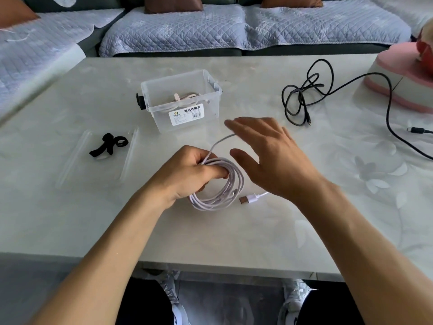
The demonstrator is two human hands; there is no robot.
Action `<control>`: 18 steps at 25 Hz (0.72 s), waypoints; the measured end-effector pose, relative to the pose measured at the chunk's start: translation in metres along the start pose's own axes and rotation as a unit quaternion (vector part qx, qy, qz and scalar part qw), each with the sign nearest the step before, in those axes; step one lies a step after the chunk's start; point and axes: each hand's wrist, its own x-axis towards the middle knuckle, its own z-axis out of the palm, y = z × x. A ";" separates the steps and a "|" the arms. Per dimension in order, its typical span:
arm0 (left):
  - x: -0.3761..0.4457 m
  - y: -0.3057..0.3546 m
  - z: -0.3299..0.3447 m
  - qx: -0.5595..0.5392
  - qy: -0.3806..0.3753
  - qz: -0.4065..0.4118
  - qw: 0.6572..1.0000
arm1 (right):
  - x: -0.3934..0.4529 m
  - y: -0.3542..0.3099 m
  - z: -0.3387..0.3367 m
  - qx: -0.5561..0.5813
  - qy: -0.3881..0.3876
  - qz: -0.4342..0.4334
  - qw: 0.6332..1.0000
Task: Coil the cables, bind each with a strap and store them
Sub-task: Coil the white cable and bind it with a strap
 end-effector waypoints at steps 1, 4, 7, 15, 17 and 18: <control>-0.001 0.001 0.001 0.010 -0.007 0.003 1.000 | 0.000 0.000 0.002 -0.017 -0.009 -0.039 0.999; -0.003 0.003 0.001 0.029 -0.026 0.008 0.999 | 0.004 -0.002 0.003 -0.024 0.000 -0.086 0.996; -0.006 0.006 0.001 0.027 -0.042 0.020 0.999 | 0.004 -0.001 0.002 -0.057 -0.039 -0.097 0.993; -0.005 0.007 0.009 0.069 -0.083 0.014 0.994 | 0.007 0.005 0.003 -0.069 0.052 -0.072 0.994; -0.004 0.007 0.011 0.069 -0.079 0.016 0.994 | 0.007 0.006 0.003 -0.075 0.079 -0.055 0.992; -0.004 0.008 0.011 0.067 -0.076 0.018 0.995 | 0.007 0.006 0.003 -0.074 0.091 -0.047 0.992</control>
